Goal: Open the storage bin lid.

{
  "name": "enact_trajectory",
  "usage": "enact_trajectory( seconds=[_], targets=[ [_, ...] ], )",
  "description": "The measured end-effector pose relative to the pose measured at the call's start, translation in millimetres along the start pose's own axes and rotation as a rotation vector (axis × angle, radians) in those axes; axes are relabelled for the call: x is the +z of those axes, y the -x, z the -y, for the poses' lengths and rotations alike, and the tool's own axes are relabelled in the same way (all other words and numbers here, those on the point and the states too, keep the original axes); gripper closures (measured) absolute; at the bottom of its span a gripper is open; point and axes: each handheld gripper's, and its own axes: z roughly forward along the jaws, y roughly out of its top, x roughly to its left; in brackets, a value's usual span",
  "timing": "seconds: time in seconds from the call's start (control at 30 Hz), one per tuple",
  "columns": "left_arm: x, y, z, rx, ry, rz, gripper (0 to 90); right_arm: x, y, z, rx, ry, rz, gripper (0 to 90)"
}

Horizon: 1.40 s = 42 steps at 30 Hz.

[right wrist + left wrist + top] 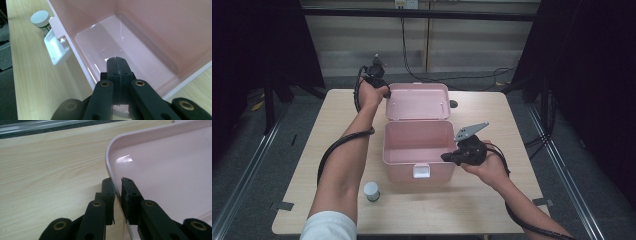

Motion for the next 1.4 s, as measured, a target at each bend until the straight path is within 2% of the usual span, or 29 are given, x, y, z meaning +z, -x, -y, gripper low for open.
enact_trajectory(
  seconds=[0.03, 0.27, 0.47, 0.6, 0.7, 1.2, 1.4],
  targets=[
    [0.7, 0.2, 0.5, -0.011, 0.0, 0.004, 80.8, -0.1, -0.1, 0.1, -0.004, -0.001, 0.002, 90.0],
    [3.9, 0.1, 3.4, 0.0, -0.006, 0.002, 80.2, -1.0, -1.2, 1.3, -0.006, 0.0, -0.001, 90.0],
    [7.0, 0.2, 6.4, -0.013, -0.007, 0.001, 79.7, -1.6, -3.0, 0.9, -0.009, -0.011, 0.001, 90.0],
    [9.5, -0.2, 8.1, 0.003, -0.009, 0.002, 79.2, -1.9, -3.9, 1.4, -0.002, -0.008, 0.002, 90.0],
    [11.2, 0.2, 10.1, -0.006, -0.007, 0.002, 79.2, -1.9, -4.4, 1.7, 0.002, -0.005, 0.001, 90.0],
    [8.0, 2.7, 14.0, 0.014, -0.01, 0.004, 80.3, -3.1, -6.5, 3.2, -0.002, -0.002, 0.007, 90.0],
    [3.1, 1.9, 15.0, 0.0, -0.007, 0.0, 79.3, -3.5, -6.5, 2.5, 0.0, -0.002, 0.014, 90.0]
  ],
)
